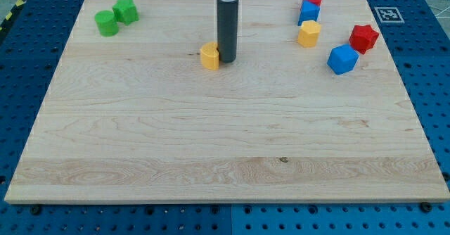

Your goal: Nudge yellow heart up a bit

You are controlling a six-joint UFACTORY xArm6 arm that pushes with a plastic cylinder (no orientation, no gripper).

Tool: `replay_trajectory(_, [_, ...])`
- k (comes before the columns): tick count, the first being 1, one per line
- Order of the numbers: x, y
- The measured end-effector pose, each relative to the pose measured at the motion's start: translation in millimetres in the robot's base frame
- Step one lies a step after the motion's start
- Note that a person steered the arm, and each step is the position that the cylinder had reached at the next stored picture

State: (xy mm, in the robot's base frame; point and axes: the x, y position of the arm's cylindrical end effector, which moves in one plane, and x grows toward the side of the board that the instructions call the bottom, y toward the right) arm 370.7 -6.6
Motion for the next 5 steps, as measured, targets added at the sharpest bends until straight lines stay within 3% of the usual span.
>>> replay_trajectory(2, [-1, -24])
replay_trajectory(4, [88, -6])
replay_trajectory(5, [87, -6])
